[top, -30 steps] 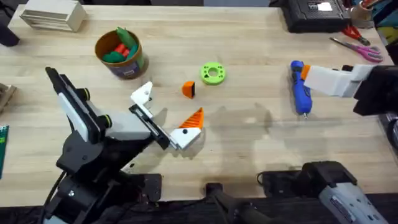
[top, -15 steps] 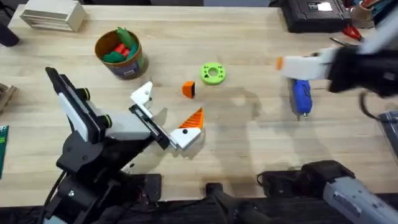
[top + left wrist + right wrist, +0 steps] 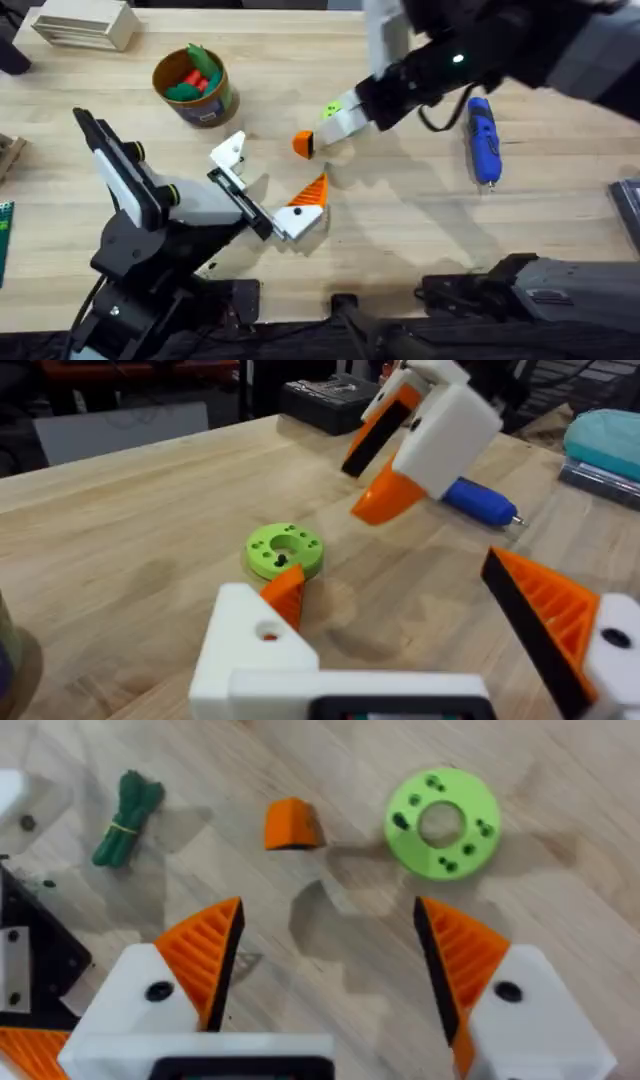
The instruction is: Pick up the gripper from the table and insert it into the empty holder that is missing its gripper. Then pick up a screw, insert it into the mounting hole, and use the screwdriver to tighten it. Finally, clean up the table by picking up the vegetable and placing it into the bucket.
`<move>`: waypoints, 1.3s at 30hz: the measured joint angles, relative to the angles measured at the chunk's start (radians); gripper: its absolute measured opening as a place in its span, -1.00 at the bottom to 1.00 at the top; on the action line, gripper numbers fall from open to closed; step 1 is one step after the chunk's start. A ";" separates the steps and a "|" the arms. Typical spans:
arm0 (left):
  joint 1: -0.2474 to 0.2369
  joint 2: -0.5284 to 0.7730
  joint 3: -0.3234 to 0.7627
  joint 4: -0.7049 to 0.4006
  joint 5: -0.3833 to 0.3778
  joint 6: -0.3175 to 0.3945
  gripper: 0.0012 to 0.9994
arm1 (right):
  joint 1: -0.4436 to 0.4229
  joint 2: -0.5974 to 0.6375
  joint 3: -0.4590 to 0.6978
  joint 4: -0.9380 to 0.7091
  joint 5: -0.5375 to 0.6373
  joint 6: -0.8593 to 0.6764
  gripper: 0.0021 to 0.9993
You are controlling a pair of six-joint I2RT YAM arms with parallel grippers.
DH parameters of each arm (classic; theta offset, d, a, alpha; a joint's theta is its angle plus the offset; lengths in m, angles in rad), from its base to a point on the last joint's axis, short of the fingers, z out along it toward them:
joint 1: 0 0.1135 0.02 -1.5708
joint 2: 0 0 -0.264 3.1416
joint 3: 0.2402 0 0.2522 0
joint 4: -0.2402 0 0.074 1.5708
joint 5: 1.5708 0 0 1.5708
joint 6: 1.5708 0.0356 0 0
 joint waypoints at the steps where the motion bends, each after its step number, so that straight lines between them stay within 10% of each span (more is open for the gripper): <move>1: 0.000 0.000 0.000 0.000 0.000 0.000 0.97 | 0.016 0.010 0.000 0.010 0.000 0.000 0.96; 15: 0.000 0.000 0.000 0.000 0.000 0.000 0.97 | 0.126 0.049 0.006 0.137 -0.001 -0.053 0.93; 39: 0.000 0.000 0.000 0.000 0.000 0.000 0.97 | 0.127 0.246 0.006 0.185 0.000 -0.155 0.09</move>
